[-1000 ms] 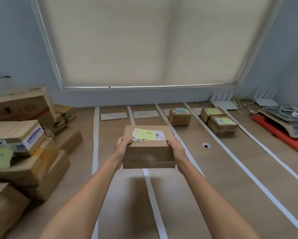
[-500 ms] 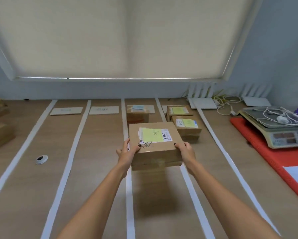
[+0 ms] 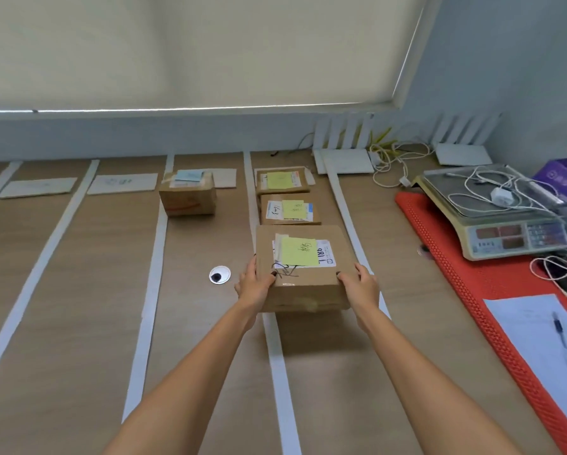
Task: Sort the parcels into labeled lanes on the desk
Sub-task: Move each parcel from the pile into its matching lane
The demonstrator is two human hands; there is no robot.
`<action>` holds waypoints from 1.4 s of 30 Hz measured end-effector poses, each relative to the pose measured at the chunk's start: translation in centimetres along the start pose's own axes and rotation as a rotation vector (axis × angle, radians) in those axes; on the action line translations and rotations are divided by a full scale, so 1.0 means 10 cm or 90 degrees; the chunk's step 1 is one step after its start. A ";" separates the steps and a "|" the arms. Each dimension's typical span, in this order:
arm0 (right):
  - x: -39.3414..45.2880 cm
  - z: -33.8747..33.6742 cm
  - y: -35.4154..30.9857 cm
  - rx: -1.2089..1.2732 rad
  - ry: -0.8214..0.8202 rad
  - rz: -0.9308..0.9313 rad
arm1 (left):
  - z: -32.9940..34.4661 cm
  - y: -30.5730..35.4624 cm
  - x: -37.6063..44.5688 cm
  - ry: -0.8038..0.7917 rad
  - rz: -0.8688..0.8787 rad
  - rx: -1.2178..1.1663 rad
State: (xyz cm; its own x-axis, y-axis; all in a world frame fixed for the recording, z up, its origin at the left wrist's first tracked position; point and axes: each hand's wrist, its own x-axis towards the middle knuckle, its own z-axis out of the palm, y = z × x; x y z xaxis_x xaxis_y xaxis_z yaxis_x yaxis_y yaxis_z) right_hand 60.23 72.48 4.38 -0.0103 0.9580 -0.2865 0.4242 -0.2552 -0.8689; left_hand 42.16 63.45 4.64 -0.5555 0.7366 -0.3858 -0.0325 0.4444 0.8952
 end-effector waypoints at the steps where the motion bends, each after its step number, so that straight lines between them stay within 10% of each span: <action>1: 0.07 -0.03 0.02 0.006 0.006 -0.011 | 0.06 -0.01 0.02 -0.008 0.001 -0.024; 9: 0.33 -0.07 0.24 -0.045 -0.144 -0.040 | 0.46 -0.17 -0.01 0.000 0.031 0.032; 28: -0.20 -0.03 -0.38 -0.178 -0.105 -0.169 | -0.15 0.17 -0.22 0.006 0.046 0.018; 42: -2.59 1.82 -1.87 -0.125 -0.235 -0.328 | -3.25 0.42 -1.20 0.135 0.251 0.031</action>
State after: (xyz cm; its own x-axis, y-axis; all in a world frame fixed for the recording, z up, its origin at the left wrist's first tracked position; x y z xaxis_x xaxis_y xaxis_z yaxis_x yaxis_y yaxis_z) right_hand 36.09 50.03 20.74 -0.5513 0.8343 -0.0037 0.4384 0.2859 -0.8521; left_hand 21.66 39.91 20.27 -0.6764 0.7354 0.0415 0.2521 0.1782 0.9512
